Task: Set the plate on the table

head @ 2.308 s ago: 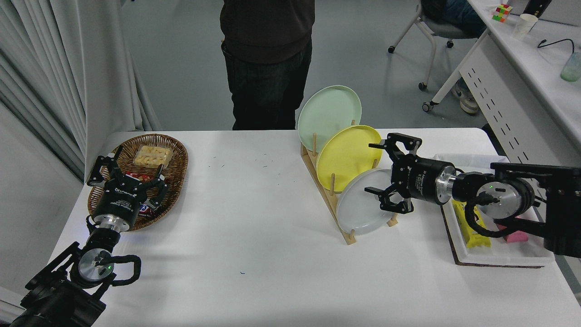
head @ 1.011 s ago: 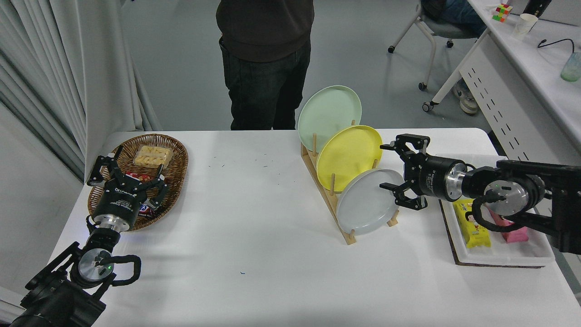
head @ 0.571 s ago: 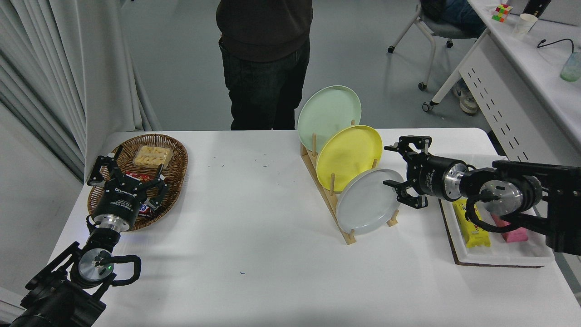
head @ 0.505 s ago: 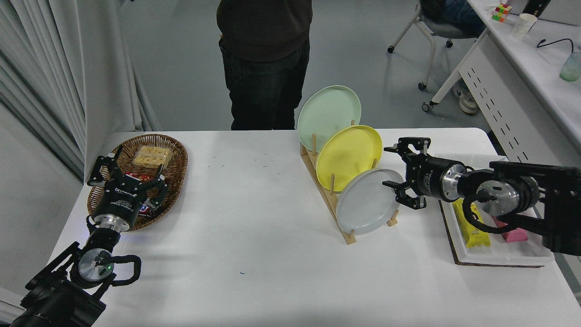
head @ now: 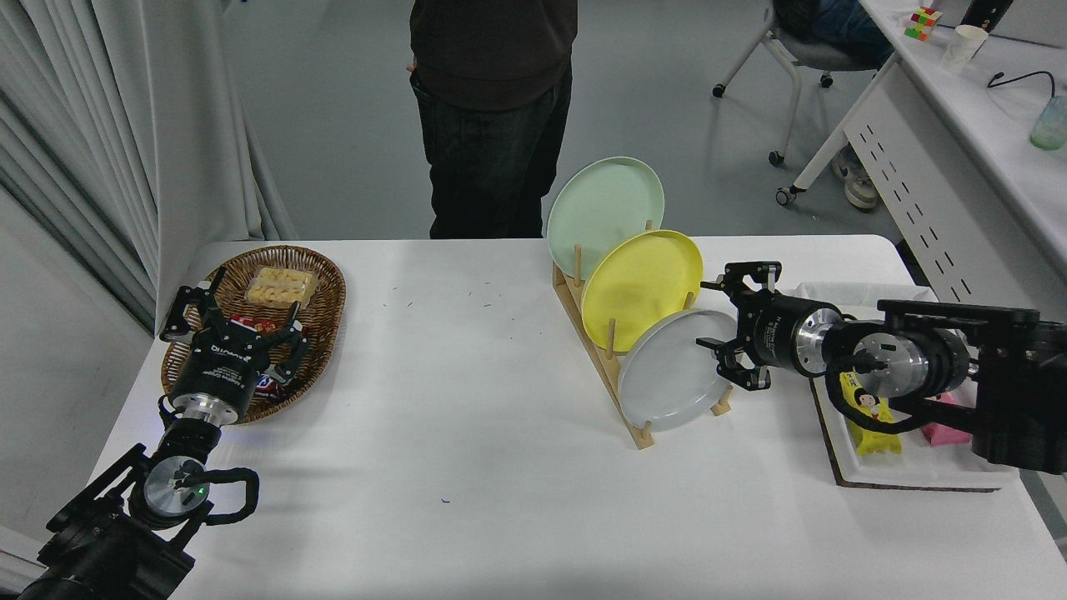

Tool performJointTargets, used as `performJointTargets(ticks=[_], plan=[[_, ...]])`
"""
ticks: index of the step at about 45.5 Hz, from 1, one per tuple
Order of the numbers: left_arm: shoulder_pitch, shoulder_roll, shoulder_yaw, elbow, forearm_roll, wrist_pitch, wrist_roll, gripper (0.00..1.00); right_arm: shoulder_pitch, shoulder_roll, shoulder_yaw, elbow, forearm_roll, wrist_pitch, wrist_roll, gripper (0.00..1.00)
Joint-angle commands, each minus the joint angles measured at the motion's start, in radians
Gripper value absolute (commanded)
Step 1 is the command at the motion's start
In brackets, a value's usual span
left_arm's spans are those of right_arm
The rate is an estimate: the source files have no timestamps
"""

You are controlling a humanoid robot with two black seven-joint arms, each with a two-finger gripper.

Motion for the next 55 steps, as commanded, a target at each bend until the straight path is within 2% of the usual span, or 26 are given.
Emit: performJointTargets(ticks=[1,14,22,27,33,55], plan=[[0.000,0.000,0.000,0.000,0.000,0.000,0.000,0.98,0.005,0.001,0.018,0.038,0.027,-0.006,-0.034,0.68],[0.000,0.000,0.000,0.000,0.000,0.001,0.000,0.98,0.005,-0.007,0.032,0.062,0.021,0.039,-0.039,0.68],[0.000,0.000,0.000,0.000,0.000,0.000,0.000,0.98,0.007,-0.025,0.036,0.062,0.021,0.091,-0.058,0.56],[0.000,0.000,0.000,0.000,0.000,0.001,0.000,0.98,0.007,-0.036,0.036,0.062,0.020,0.119,-0.065,0.55],[0.000,0.000,0.000,0.000,0.000,0.001,0.000,0.98,0.008,-0.038,0.036,0.062,0.021,0.120,-0.066,0.47],[0.000,0.000,0.000,0.000,0.000,0.000,0.000,0.98,0.062,-0.062,0.022,0.062,0.013,0.120,-0.075,0.47]])
